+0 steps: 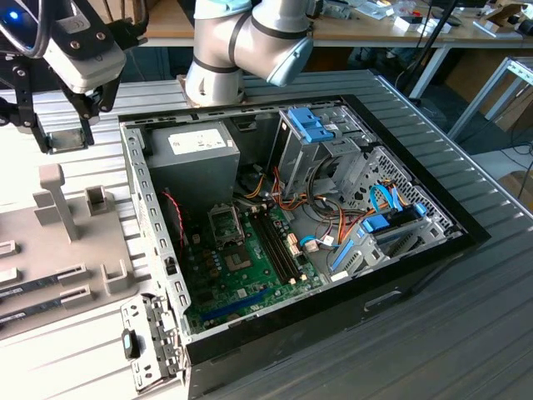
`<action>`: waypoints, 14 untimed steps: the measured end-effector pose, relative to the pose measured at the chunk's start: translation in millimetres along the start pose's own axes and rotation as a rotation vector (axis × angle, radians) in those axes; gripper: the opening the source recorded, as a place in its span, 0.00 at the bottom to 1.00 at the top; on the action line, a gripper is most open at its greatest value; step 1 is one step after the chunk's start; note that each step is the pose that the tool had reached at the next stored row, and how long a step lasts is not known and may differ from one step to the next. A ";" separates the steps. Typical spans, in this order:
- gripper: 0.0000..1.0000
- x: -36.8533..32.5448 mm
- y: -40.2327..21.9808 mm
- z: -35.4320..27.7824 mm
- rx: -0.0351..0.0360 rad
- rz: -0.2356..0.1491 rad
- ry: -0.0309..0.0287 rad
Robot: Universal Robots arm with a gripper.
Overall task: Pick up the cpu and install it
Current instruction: 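Pick up the cpu and move it towards the insertion slot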
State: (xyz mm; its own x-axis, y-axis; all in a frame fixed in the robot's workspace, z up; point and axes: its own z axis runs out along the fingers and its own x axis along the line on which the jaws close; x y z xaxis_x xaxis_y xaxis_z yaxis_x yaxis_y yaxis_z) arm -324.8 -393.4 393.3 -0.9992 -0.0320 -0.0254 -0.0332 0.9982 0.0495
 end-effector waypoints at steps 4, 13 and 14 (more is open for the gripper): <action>0.47 -2.3 -0.1 0.4 0.0000 0.000 0.0000; 0.47 -9.1 -0.4 1.7 0.0000 0.000 0.0000; 0.47 -9.9 -0.4 1.8 0.0000 0.000 0.0000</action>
State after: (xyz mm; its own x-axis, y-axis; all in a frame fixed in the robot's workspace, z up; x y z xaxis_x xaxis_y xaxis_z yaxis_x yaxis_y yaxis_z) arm -314.8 -393.4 391.7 -0.9992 -0.0320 -0.0254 -0.0332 0.9982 0.0495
